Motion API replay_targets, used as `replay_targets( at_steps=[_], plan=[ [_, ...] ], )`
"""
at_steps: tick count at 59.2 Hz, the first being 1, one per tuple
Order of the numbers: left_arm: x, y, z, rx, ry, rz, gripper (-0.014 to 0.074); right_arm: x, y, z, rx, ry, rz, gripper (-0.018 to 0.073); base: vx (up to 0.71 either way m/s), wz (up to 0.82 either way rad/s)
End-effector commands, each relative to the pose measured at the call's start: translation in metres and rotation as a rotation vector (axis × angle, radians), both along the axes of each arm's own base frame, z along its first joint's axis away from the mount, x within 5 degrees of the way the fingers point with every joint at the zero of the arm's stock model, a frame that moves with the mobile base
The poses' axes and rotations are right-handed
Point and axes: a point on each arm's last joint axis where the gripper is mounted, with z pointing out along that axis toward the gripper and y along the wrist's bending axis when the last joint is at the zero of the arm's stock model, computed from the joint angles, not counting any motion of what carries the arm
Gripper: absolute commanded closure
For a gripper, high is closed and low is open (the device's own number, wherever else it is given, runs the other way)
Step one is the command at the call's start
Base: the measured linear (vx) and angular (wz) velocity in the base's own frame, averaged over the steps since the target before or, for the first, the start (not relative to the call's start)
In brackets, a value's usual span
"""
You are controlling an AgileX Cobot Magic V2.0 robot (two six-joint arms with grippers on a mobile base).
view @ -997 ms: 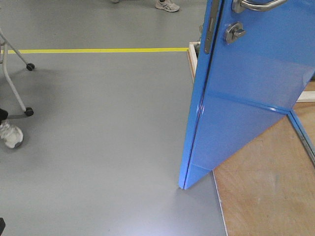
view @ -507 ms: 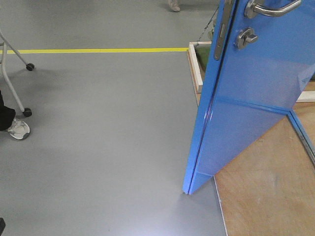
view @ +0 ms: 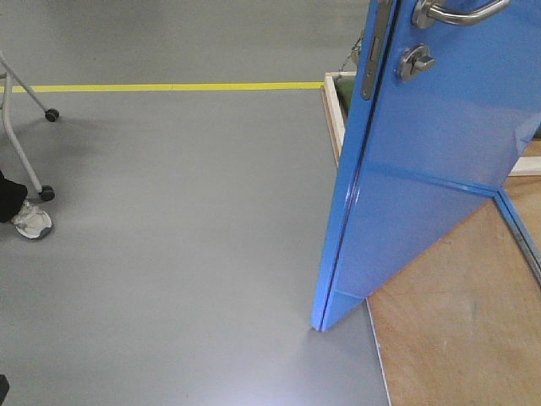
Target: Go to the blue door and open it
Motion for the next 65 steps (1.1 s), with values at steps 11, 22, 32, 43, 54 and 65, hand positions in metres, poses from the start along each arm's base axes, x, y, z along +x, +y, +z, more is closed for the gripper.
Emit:
replay_targets(
  at_steps=[11, 22, 32, 43, 54, 65],
  plan=[
    [-0.0001, -0.0005, 0.0185, -0.007, -0.129, -0.005, 0.0526, -0.0197, -0.0021, 0.0351, 0.001, -0.121, -0.041, 0.0564, 0.0, 0.0],
    [-0.0001, -0.0005, 0.0185, -0.007, -0.129, -0.005, 0.0526, -0.0197, -0.0021, 0.0351, 0.001, -0.121, -0.041, 0.0564, 0.0, 0.01],
    [-0.0001, -0.0005, 0.0185, -0.007, -0.129, -0.005, 0.0526, -0.0196, -0.0019, 0.0349, 0.001, -0.118, -0.039, 0.0564, 0.02, 0.07],
    [-0.0001, -0.0005, 0.0185, -0.007, -0.129, -0.005, 0.0526, -0.0196, -0.0019, 0.0349, 0.001, -0.118, -0.038, 0.0564, 0.05, 0.06],
    [-0.0001, -0.0005, 0.0185, -0.007, -0.129, -0.005, 0.0526, -0.0196, -0.0017, 0.0347, 0.001, -0.116, -0.036, 0.0564, 0.08, 0.08],
    [-0.0001, -0.0005, 0.0185, -0.007, -0.129, -0.005, 0.0526, -0.0196, -0.0018, 0.0347, 0.001, -0.117, -0.037, 0.0564, 0.12, 0.1]
  ],
)
